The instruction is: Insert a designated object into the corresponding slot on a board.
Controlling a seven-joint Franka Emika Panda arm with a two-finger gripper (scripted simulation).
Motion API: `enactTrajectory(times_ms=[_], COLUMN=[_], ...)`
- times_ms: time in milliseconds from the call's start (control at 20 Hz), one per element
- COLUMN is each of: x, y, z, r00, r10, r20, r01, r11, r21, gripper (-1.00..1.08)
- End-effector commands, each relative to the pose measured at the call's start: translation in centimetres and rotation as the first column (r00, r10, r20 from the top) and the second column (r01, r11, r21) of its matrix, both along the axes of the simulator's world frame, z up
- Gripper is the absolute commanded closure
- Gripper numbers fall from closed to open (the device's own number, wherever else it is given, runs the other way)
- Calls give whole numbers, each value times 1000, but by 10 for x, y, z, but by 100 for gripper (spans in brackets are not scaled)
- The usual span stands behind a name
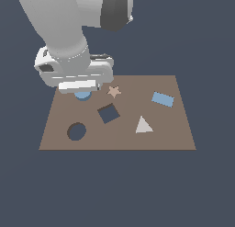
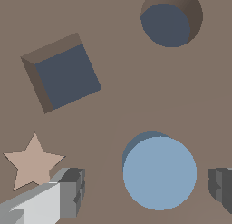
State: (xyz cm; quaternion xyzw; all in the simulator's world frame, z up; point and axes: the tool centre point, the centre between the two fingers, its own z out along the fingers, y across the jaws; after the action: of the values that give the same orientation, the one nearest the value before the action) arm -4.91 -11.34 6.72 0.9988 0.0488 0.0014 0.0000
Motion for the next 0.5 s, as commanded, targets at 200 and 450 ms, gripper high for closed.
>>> enactTrajectory(times_ms=[200, 450], x=[-6, -6], y=[-15, -15], z=[-16, -18], r00=[1000, 1000], r10=[21, 19], r20=[-3, -4], r01=[-21, -19], r11=[1000, 1000], r21=[0, 0], gripper=[-92, -92])
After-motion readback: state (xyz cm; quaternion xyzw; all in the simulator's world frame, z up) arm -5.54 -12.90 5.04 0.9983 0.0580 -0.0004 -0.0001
